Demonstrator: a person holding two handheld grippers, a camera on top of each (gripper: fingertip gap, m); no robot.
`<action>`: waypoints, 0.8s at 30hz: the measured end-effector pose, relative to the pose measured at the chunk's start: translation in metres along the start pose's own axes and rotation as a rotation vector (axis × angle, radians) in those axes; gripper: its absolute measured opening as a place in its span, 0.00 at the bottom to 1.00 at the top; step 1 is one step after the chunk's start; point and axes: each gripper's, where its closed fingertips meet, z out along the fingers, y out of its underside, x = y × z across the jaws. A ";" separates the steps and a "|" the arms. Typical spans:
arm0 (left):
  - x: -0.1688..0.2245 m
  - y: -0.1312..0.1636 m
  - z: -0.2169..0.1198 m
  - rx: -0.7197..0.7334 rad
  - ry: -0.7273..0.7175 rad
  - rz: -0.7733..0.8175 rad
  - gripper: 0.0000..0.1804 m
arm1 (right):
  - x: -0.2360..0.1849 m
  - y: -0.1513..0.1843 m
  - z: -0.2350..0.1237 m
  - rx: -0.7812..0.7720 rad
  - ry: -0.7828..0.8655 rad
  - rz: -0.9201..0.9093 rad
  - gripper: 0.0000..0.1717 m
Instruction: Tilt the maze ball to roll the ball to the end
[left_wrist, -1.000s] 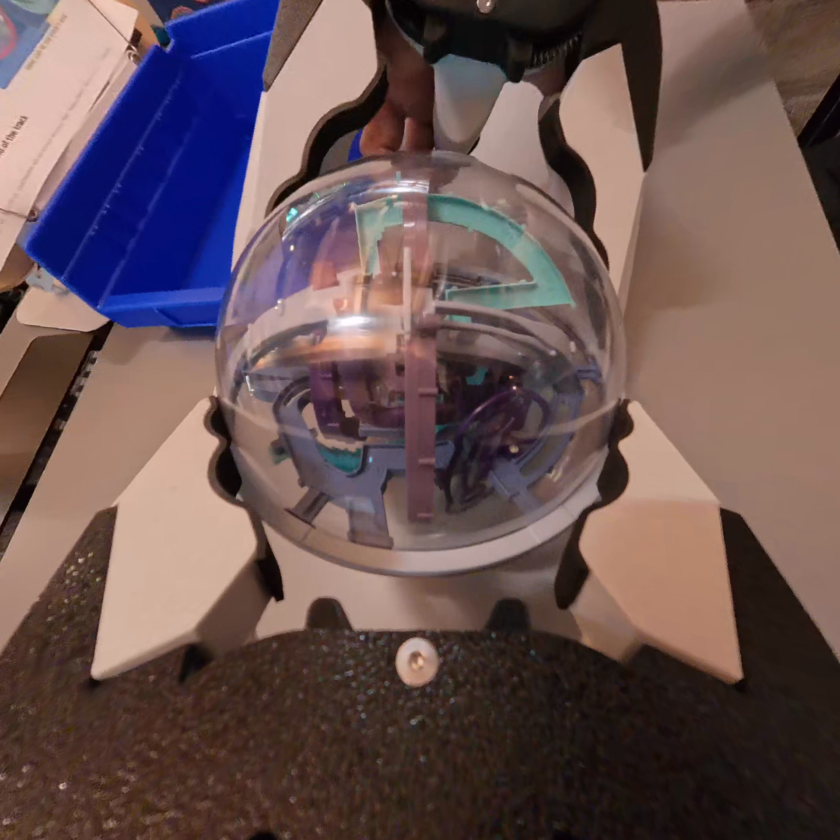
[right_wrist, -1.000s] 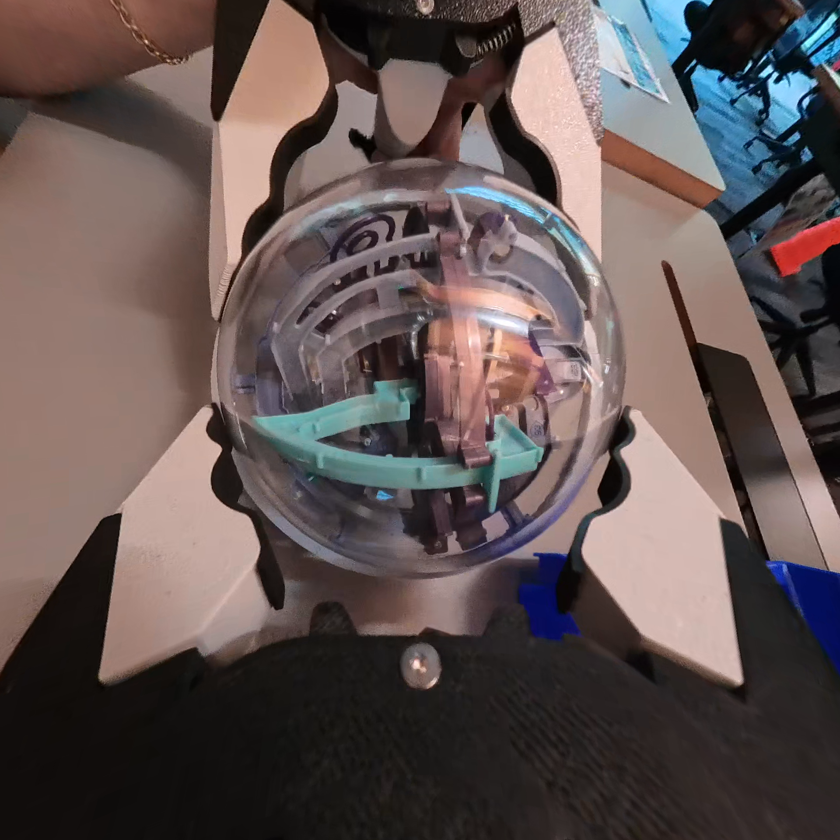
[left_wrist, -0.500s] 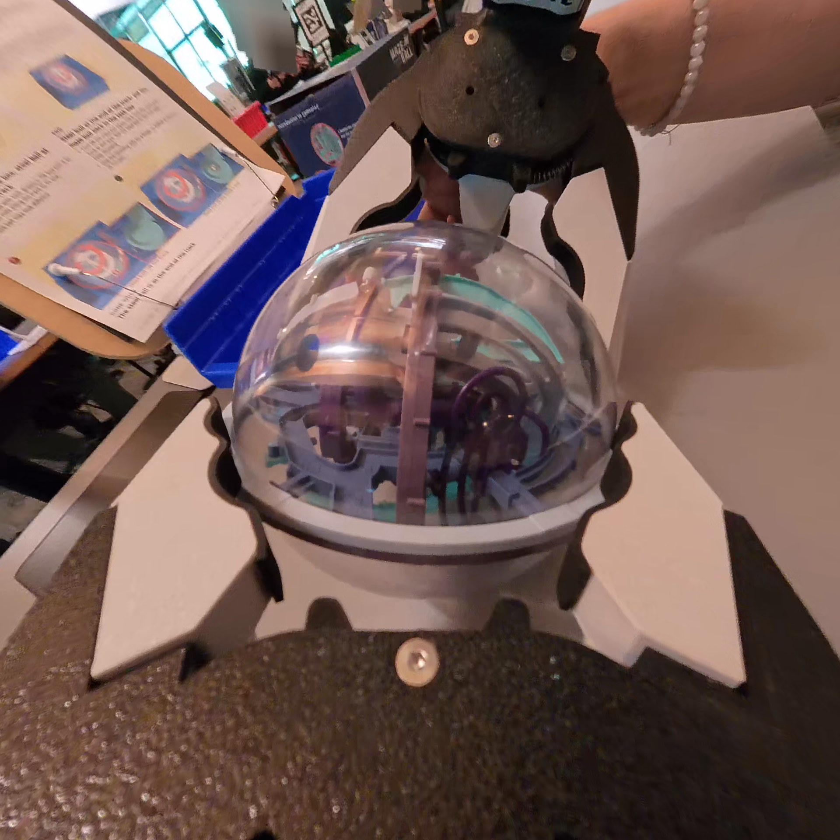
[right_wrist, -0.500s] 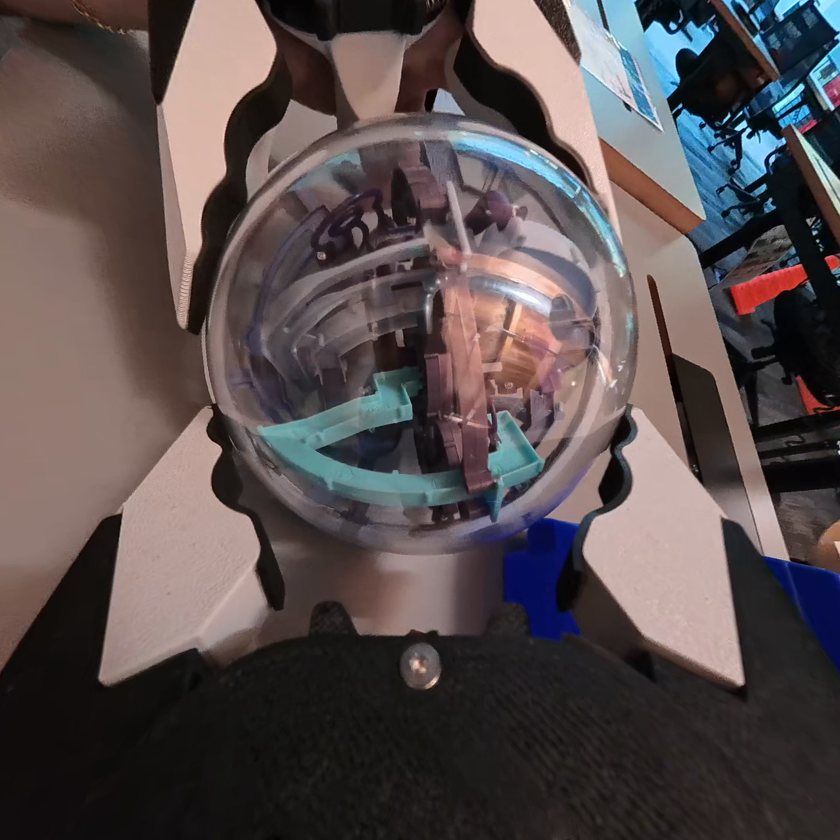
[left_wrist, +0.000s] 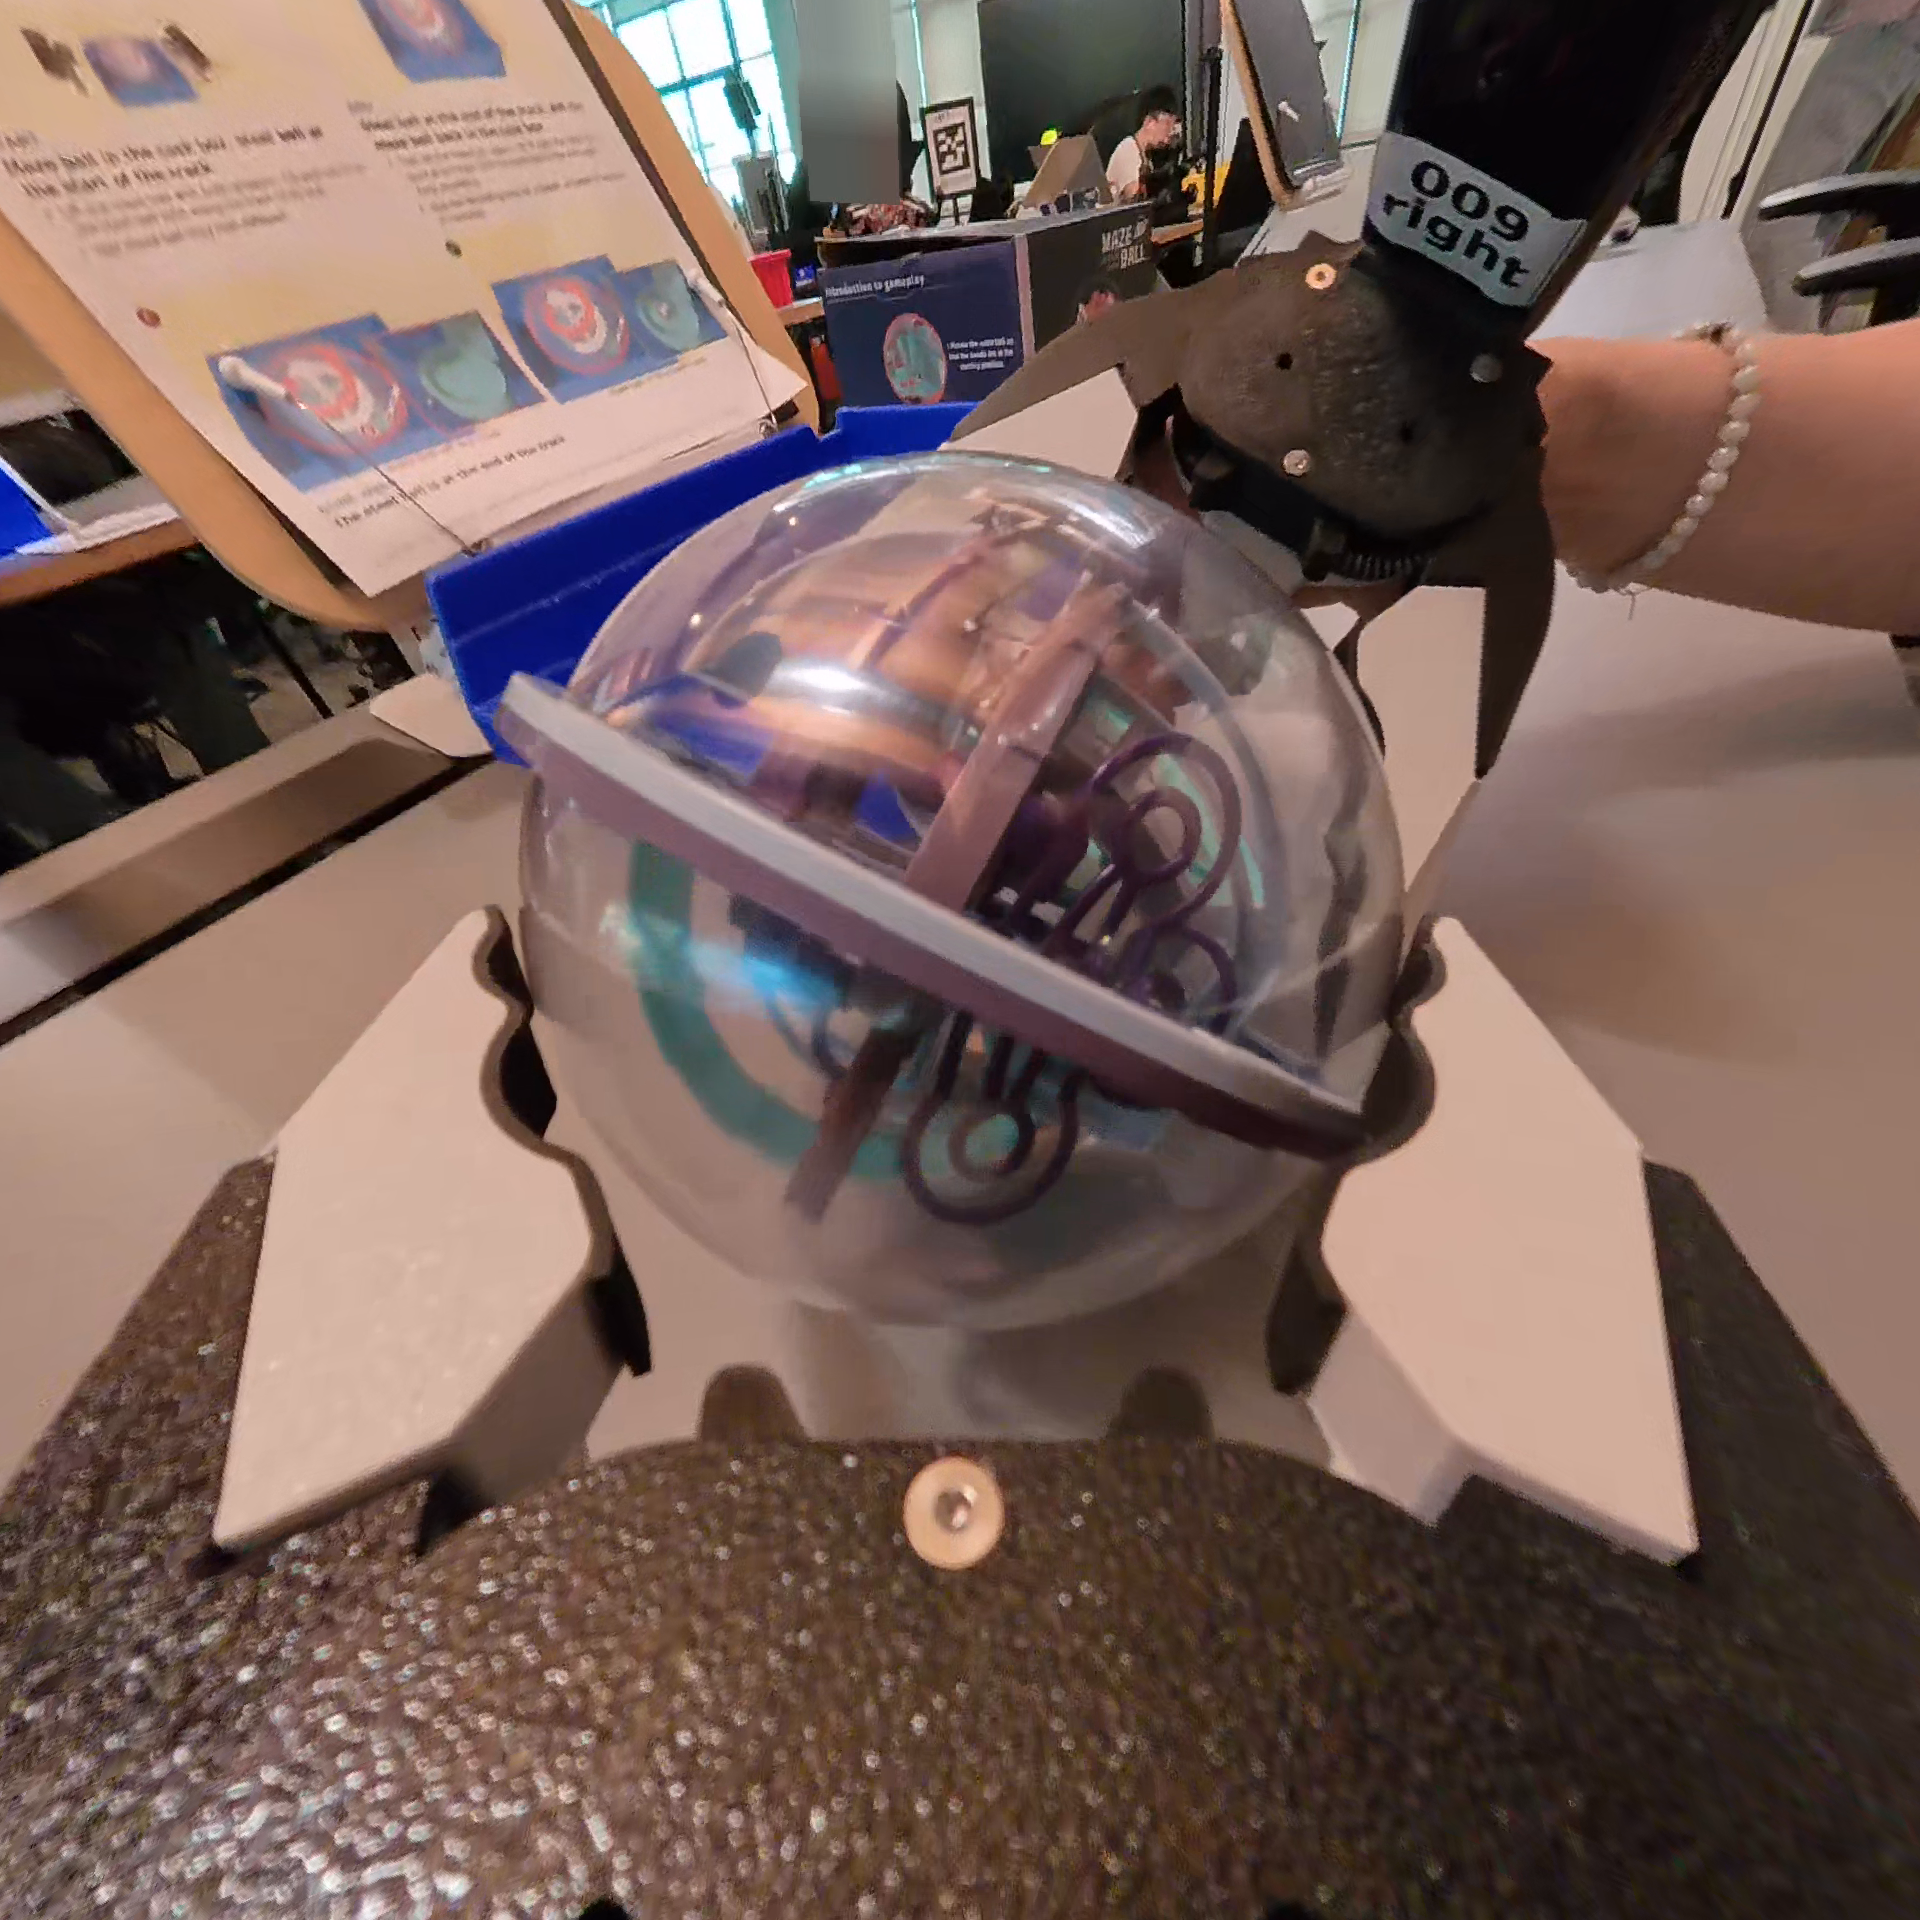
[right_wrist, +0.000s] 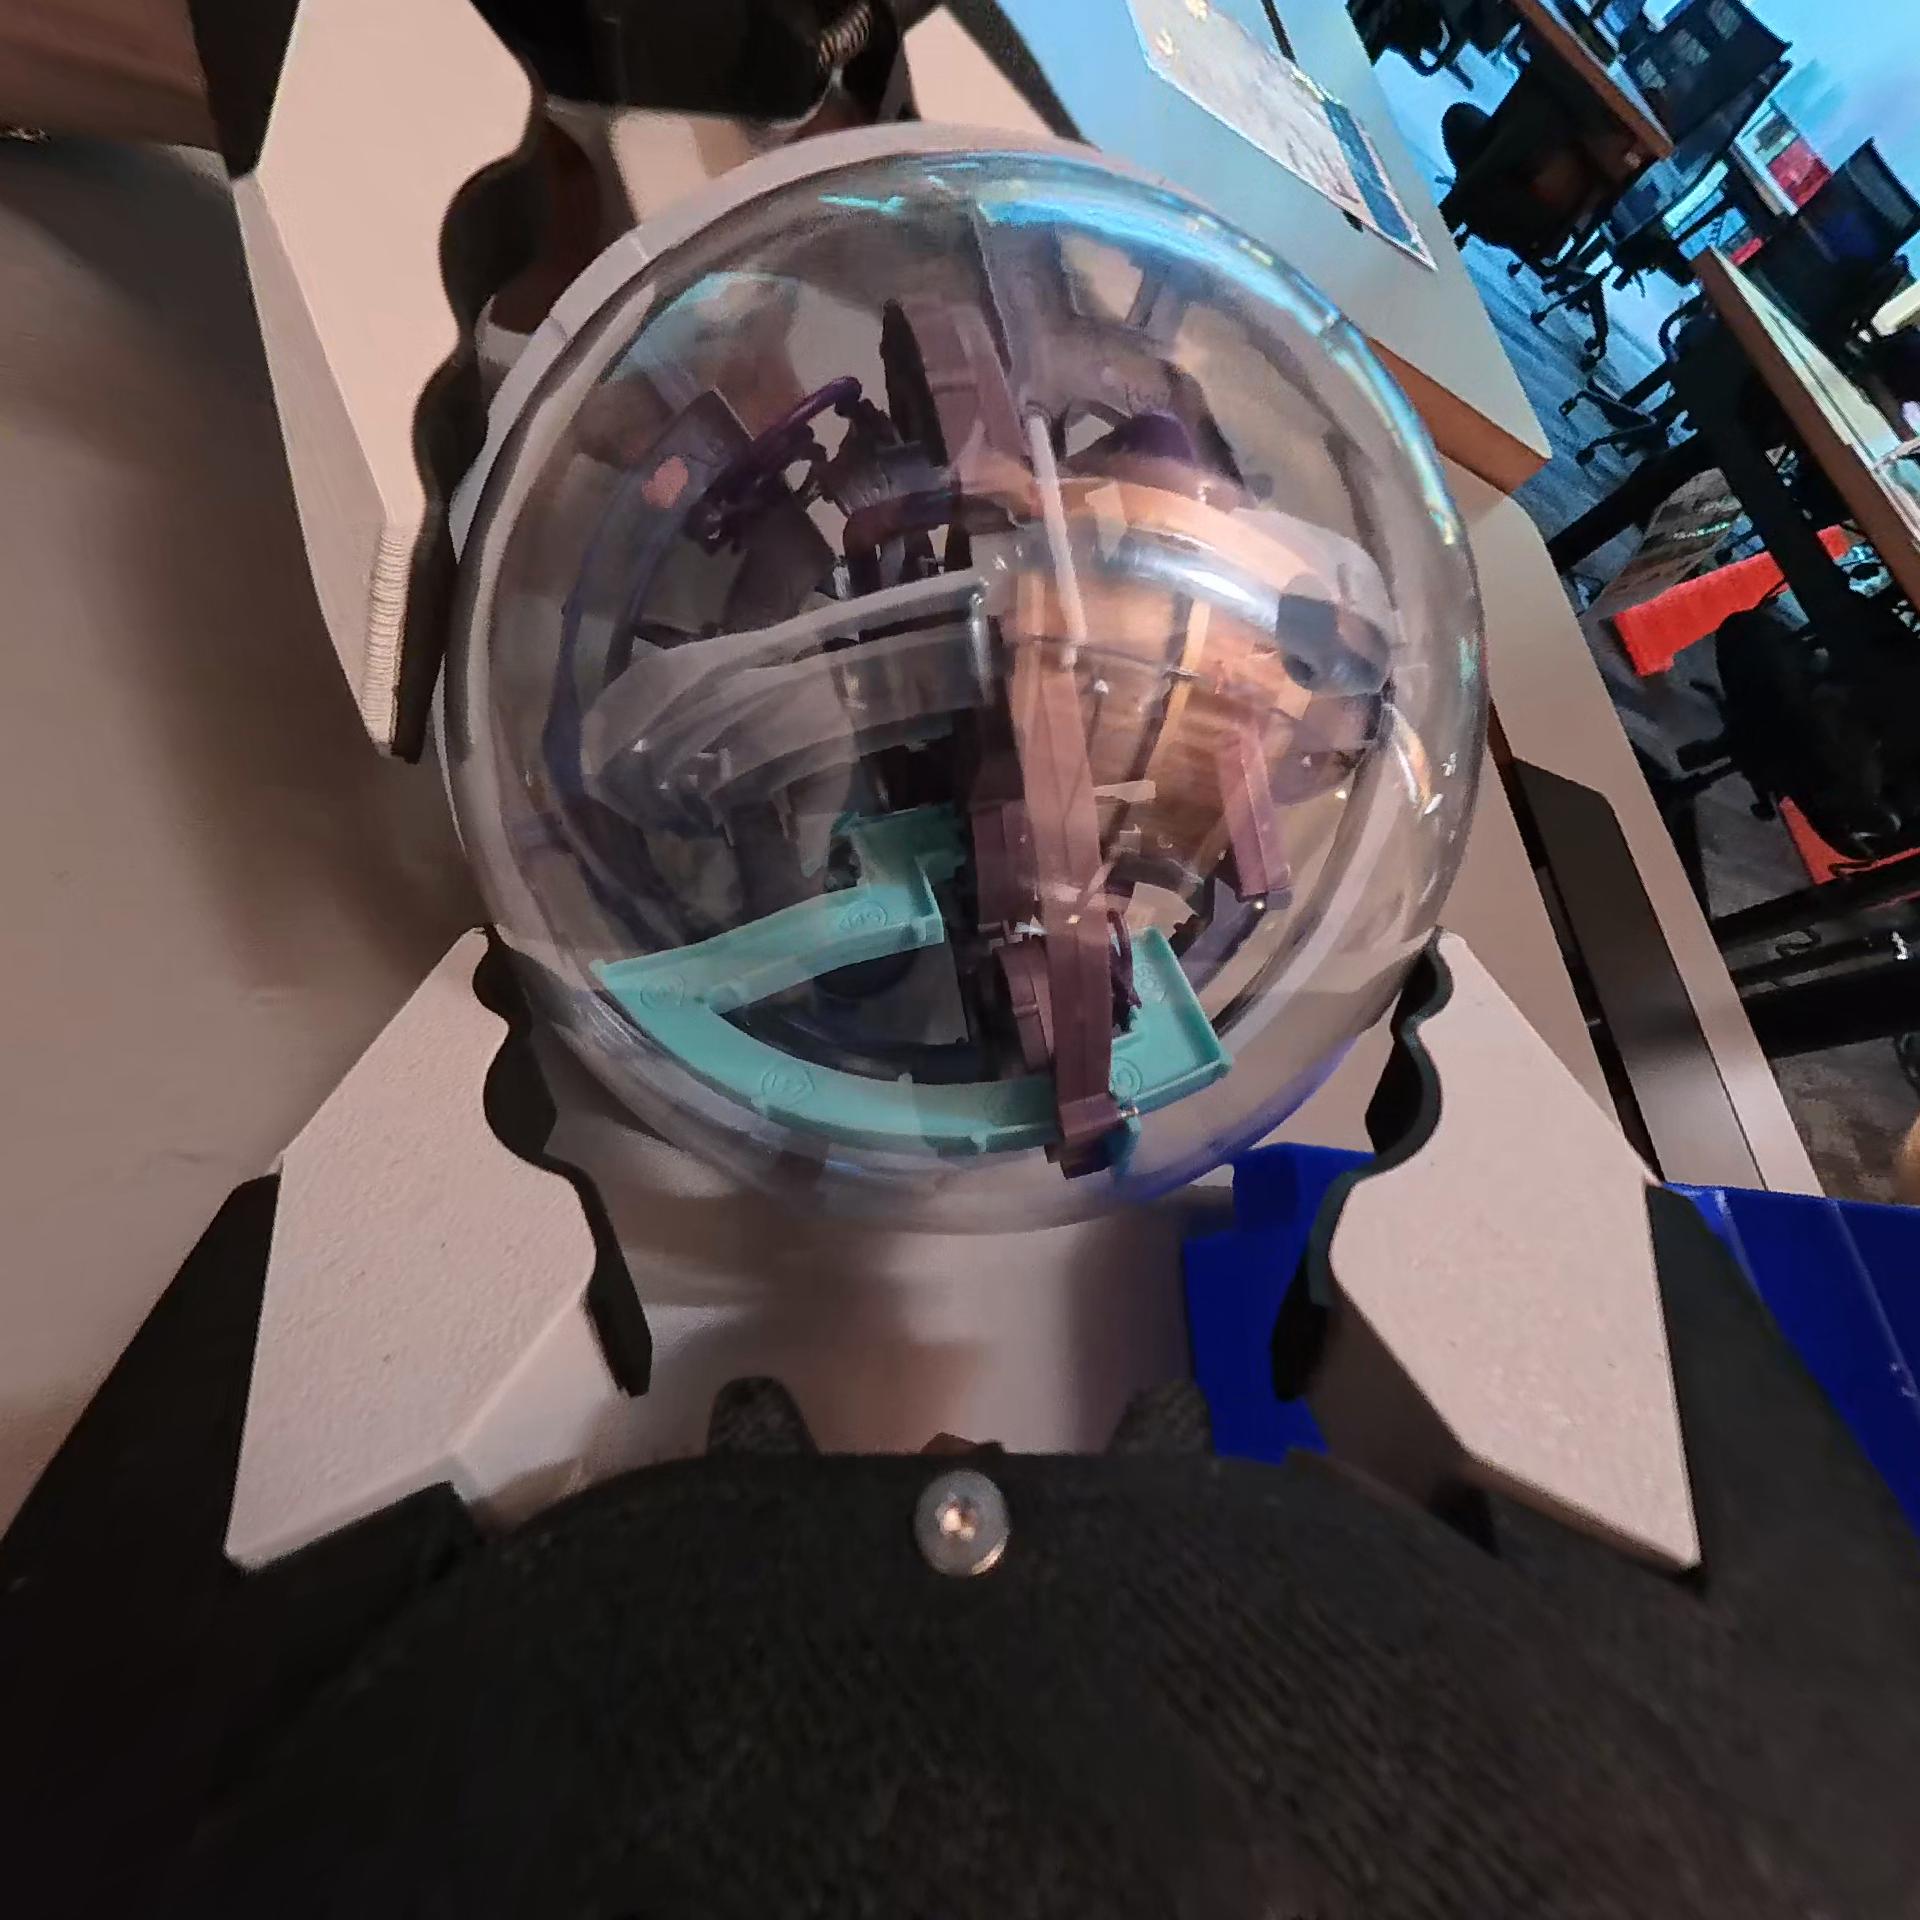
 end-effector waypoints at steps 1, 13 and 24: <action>0.001 0.000 0.001 0.005 0.001 -0.004 0.86 | 0.000 0.001 0.000 0.000 0.004 0.004 0.92; 0.007 -0.004 0.012 -0.082 0.145 0.074 0.86 | -0.001 0.003 -0.014 0.031 0.080 0.225 0.89; 0.021 -0.014 0.028 -0.089 0.373 0.139 0.85 | -0.006 0.012 -0.034 0.056 0.228 0.400 0.86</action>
